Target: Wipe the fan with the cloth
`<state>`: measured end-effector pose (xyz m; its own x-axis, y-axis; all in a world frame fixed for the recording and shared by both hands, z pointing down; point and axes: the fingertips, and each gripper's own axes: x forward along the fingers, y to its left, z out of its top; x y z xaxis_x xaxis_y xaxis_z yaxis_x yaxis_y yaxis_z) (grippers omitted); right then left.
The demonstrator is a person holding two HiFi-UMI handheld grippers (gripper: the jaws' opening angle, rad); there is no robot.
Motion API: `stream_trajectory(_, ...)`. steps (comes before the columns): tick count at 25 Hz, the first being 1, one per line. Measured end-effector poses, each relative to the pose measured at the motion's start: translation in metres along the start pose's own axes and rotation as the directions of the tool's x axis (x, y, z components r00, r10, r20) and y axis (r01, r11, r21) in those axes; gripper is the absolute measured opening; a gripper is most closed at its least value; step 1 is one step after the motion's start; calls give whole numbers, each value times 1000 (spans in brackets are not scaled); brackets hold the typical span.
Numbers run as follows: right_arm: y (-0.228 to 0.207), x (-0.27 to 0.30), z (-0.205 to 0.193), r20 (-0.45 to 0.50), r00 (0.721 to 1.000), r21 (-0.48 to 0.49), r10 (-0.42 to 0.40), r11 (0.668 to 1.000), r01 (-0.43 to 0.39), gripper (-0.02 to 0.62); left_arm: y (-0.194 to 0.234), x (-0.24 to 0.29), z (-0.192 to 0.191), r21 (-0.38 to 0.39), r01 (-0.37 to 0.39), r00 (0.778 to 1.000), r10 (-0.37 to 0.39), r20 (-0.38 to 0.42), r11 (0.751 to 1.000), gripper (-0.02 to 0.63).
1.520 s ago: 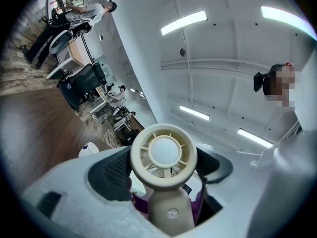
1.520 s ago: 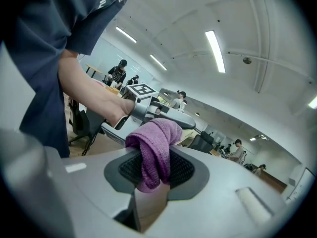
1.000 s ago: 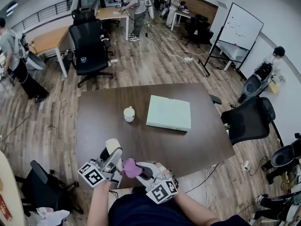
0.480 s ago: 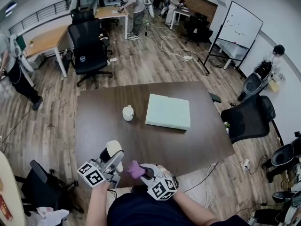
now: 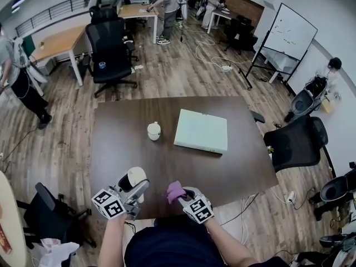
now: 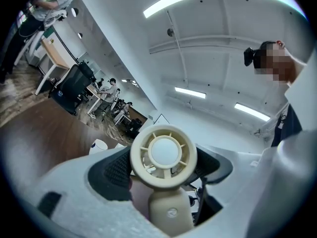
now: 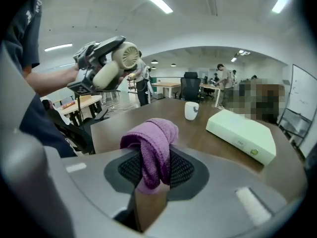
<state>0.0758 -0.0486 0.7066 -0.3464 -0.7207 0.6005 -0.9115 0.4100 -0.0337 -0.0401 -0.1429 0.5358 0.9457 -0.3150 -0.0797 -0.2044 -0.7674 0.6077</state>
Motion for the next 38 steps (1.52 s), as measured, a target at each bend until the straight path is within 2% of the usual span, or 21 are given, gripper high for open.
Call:
stream_trajectory(3, -24, 3, -22, -42, 998, 106, -36, 994, 41, 112, 0, 1, -12, 11, 2, 999, -1, -32, 1000, 380)
stream_trajectory(6, -42, 11, -50, -128, 990, 191, -64, 978, 88, 113, 1, 3, -21, 3, 9, 998, -9, -58, 1000, 380)
stream_trajectory(10, -56, 25, -76, -206, 977, 263, -54, 959, 108, 114, 4, 9, -36, 50, 11, 992, -5, -128, 999, 380)
stream_trajectory(14, -65, 34, -95, -250, 967, 347, -43, 929, 130, 115, 7, 13, -62, 105, 14, 974, 10, -224, 994, 380)
stream_trajectory(18, -82, 34, -106, -284, 956, 375, -76, 909, 184, 115, 11, 18, -88, 164, 14, 948, 39, -315, 986, 380)
stream_trajectory(21, -89, 33, -115, -312, 946, 385, -89, 898, 212, 118, 15, 21, -108, 182, 11, 927, 58, -371, 983, 380)
stream_trajectory(27, -94, 34, -117, -307, 948, 408, -87, 887, 214, 121, 30, 29, -132, 226, -8, 895, 108, -432, 974, 380)
stream_trajectory(30, -97, 32, -119, -314, 945, 417, -86, 882, 219, 150, 33, 30, -140, 252, -19, 878, 136, -459, 968, 380)
stream_trajectory(33, -105, 29, -117, -296, 952, 466, -78, 858, 215, 239, 38, 33, -147, 268, -29, 861, 160, -483, 963, 380)
stream_trajectory(36, -101, 26, -108, -257, 965, 520, -47, 835, 179, 302, 49, 27, -162, 300, -36, 827, 197, -527, 953, 380)
stream_trajectory(38, -101, 22, -95, -230, 972, 523, -43, 837, 161, 328, 57, 25, -172, 325, -38, 803, 222, -553, 945, 380)
